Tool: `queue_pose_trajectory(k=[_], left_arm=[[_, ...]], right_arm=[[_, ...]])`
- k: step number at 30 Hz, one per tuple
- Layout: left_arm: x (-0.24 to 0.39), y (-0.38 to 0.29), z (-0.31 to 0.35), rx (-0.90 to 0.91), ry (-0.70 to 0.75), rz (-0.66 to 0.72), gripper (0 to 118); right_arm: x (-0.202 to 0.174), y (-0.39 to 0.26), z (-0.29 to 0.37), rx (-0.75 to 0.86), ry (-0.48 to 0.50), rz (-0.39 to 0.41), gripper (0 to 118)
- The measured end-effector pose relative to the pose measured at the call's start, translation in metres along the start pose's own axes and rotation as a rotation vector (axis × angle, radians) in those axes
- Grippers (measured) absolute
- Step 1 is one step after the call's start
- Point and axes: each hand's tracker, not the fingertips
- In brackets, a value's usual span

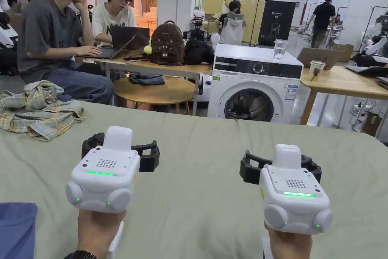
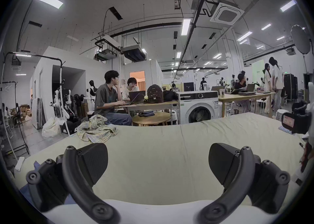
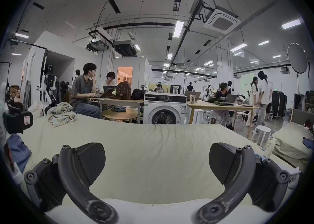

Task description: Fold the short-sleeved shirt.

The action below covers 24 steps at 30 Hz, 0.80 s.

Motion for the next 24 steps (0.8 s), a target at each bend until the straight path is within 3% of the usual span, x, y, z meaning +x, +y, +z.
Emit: queue_pose_trajectory(k=[6, 24], left_arm=[[-0.005, 0.006, 0.002, 0.004, 0.000, 0.026, 117], [-0.004, 0.013, 0.004, 0.010, -0.014, 0.022, 117]], right_arm=[[0.005, 0.011, 0.006, 0.013, -0.006, -0.058, 118], [0.003, 0.012, 0.010, -0.002, -0.004, -0.033, 118]])
